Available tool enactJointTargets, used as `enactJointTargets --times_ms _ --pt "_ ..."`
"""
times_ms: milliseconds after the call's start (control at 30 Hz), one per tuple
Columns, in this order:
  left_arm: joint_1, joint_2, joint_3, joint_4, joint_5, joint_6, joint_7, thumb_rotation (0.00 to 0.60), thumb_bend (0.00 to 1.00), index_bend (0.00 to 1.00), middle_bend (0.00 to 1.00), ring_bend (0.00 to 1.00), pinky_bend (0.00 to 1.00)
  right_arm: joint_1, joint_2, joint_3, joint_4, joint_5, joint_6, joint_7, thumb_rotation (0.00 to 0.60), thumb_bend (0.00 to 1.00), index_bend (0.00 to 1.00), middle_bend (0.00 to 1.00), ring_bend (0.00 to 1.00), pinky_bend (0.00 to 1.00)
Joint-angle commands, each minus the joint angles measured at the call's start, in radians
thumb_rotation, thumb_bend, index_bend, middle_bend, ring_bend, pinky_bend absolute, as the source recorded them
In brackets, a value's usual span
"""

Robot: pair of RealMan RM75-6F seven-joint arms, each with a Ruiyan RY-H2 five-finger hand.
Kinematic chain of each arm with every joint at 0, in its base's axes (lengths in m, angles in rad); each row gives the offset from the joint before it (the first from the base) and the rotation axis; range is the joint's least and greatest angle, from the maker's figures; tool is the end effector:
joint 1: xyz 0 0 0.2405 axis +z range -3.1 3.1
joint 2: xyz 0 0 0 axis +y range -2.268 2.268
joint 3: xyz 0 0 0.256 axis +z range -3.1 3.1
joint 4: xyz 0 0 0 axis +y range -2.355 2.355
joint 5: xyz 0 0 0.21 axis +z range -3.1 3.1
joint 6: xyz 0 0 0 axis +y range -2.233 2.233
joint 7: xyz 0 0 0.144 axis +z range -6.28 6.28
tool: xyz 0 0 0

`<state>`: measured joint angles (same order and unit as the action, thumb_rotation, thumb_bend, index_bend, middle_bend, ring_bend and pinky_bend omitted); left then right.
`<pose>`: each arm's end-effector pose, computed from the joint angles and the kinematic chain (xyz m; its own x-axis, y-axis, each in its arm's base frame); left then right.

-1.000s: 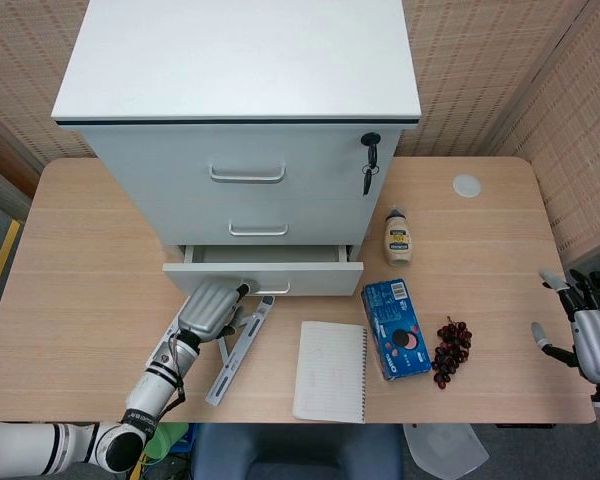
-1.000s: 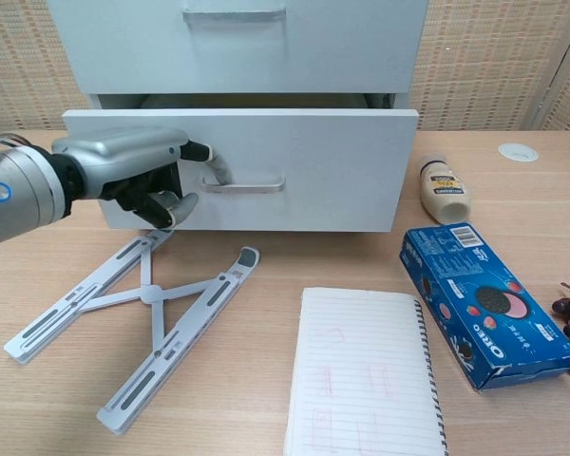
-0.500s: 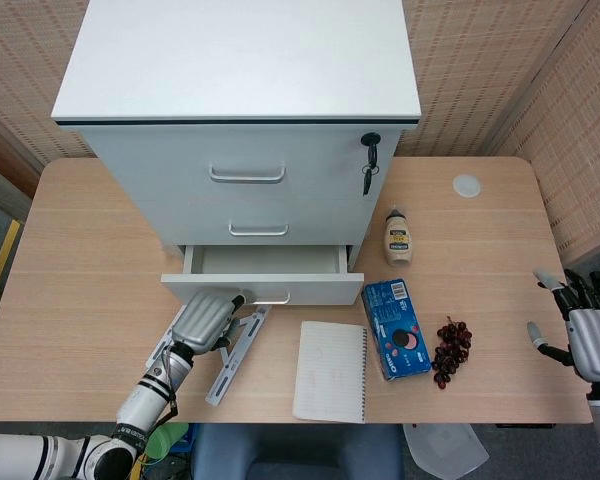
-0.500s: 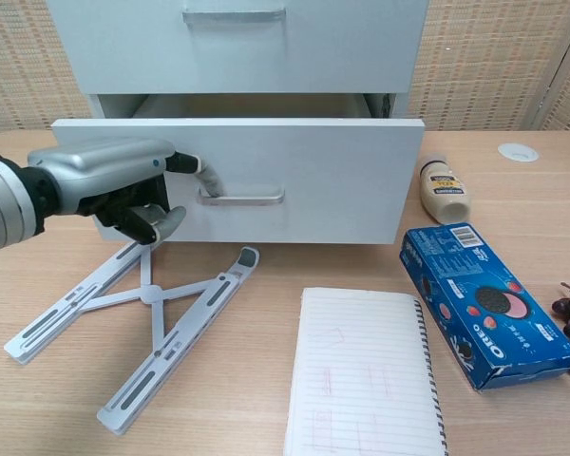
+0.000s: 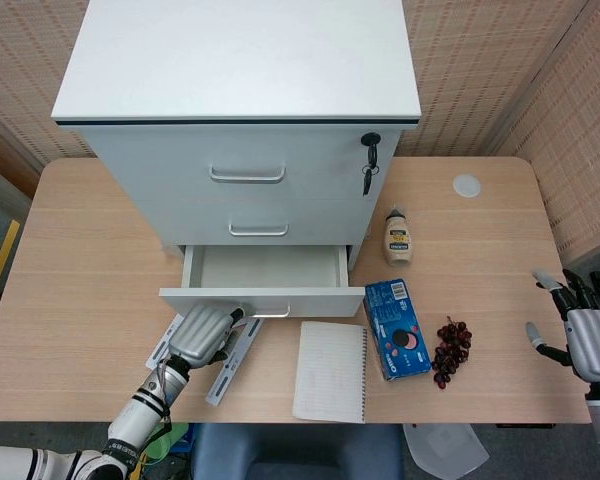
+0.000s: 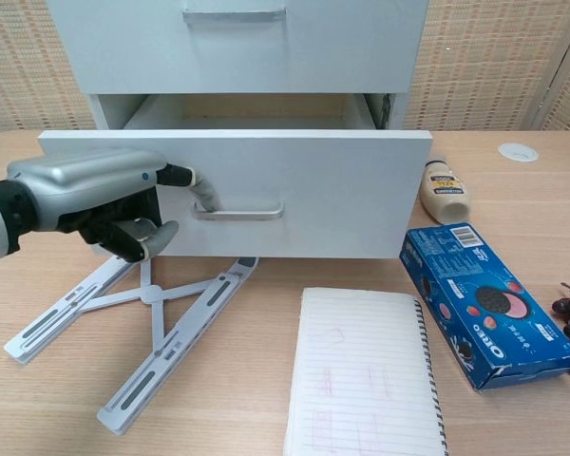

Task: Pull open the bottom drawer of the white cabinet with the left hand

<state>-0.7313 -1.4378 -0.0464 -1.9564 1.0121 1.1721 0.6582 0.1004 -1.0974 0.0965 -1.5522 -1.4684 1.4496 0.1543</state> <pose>-0.1060 0.2632 0.0049 0.4884 0.2960 0.8209 0.8324 -0.4404 -0.3365 -0.3233 -0.1968 0.1768 0.3195 0.0243 0.9473 -0.9476 0.0111 0.3193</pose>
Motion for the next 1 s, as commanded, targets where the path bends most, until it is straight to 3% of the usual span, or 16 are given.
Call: enactJointTargets --times_ms 33,733,1000 --pt "0.007 0.006 0.011 -0.017 0.011 0.005 0.008 0.6 0.6 0.25 0.95 1.0 1.0 0.0 0.001 -0.001 -0.001 0.0 0.0 -0.001 0.6 0.33 0.14 0.24 0.13 0.16" --pt "0.059 0.064 0.076 -0.128 0.101 0.008 0.004 0.6 0.59 0.25 0.94 0.99 1.0 -0.005 0.002 -0.002 -0.005 -0.004 0.011 0.0 0.6 0.33 0.14 0.24 0.13 0.16" --pt "0.111 0.116 0.1 -0.187 0.246 0.04 -0.103 0.6 0.59 0.28 0.88 0.88 1.0 -0.003 0.0 -0.001 -0.005 -0.004 0.009 0.002 0.6 0.33 0.14 0.24 0.13 0.16"
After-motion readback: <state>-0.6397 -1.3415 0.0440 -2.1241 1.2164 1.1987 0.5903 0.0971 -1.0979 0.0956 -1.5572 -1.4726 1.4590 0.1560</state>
